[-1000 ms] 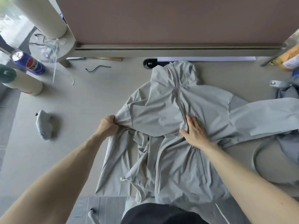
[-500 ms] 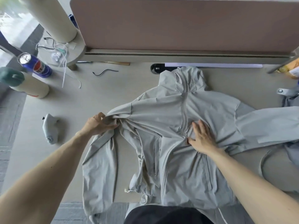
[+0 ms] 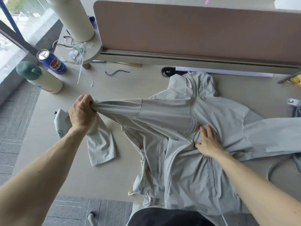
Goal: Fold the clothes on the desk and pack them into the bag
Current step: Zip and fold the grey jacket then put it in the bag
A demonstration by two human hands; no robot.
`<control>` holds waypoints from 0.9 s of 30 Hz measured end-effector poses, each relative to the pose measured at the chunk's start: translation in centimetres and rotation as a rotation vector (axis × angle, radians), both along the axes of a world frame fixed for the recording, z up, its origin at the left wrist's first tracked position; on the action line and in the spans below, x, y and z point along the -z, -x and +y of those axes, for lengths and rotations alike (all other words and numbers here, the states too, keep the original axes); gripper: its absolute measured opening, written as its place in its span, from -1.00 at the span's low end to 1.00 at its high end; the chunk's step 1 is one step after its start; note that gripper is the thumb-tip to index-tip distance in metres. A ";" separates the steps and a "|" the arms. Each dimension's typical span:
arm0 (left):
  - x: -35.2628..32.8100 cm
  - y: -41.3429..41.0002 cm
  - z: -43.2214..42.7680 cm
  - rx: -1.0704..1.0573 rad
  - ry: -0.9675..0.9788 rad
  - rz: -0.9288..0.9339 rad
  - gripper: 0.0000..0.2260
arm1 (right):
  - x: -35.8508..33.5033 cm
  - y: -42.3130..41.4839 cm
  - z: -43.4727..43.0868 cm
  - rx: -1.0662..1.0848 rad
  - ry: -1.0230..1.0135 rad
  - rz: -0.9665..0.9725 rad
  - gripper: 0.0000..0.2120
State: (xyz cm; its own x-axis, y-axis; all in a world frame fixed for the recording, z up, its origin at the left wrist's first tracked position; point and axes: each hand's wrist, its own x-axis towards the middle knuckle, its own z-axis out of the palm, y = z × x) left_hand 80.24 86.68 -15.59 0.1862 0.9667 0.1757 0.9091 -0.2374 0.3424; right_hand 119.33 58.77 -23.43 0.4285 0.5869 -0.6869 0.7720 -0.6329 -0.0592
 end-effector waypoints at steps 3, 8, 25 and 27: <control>0.6 0.4 -0.5 0.165 -0.019 0.131 -0.83 | -0.3 0.3 0.4 -0.001 0.016 -0.019 -0.18; 3.9 2.6 -2.8 0.377 0.472 0.340 -0.79 | -2.0 0.6 2.6 0.052 0.028 -0.038 -0.27; 5.8 4.0 1.4 0.073 0.663 0.516 -0.30 | -0.1 8.3 8.2 -0.291 -0.080 0.128 -0.28; 5.8 4.5 1.7 0.060 0.647 0.612 -0.54 | 0.0 8.2 8.2 -0.293 -0.073 0.132 -0.28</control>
State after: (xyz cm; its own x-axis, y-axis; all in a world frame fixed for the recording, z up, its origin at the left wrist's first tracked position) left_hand 75.71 88.38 -21.42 0.1216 0.8277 -0.5479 0.9688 -0.2190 -0.1158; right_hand 111.16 66.99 -23.40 0.1445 0.7220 -0.6767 0.9032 -0.3755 -0.2078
